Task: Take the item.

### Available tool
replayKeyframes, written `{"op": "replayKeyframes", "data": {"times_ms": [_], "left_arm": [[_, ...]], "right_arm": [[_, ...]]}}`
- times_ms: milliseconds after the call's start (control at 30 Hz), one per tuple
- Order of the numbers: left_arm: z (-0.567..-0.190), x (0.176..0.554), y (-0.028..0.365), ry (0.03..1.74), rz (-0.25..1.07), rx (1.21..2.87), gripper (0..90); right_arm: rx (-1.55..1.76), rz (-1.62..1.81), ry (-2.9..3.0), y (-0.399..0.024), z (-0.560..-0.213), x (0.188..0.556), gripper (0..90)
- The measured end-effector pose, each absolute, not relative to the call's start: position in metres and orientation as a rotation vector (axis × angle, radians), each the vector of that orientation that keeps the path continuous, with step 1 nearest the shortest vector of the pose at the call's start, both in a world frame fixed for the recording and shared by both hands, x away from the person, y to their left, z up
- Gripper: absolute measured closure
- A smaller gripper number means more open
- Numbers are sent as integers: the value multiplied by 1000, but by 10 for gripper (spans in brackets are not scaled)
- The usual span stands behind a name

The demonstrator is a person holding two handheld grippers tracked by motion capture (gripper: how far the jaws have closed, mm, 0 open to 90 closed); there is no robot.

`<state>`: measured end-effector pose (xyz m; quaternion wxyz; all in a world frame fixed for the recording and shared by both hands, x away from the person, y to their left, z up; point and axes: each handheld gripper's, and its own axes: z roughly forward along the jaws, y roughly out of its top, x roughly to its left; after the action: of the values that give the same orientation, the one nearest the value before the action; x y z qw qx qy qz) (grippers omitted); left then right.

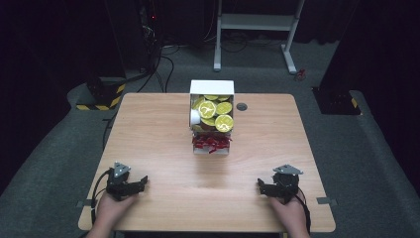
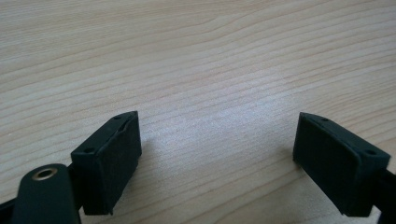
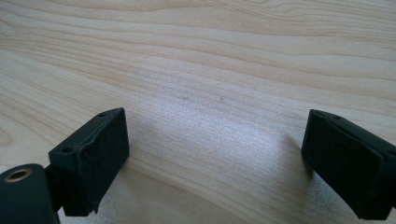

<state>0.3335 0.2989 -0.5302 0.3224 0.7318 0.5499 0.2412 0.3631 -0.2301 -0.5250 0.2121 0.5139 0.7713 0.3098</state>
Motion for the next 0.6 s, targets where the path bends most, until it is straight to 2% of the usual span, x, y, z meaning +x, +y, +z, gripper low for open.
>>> {"op": "replayKeyframes", "data": {"times_ms": [600], "left_arm": [[-530,333,298,1432,633,1936,145]], "right_arm": [[1421,863,2154,-230,-525,364,76]]}}
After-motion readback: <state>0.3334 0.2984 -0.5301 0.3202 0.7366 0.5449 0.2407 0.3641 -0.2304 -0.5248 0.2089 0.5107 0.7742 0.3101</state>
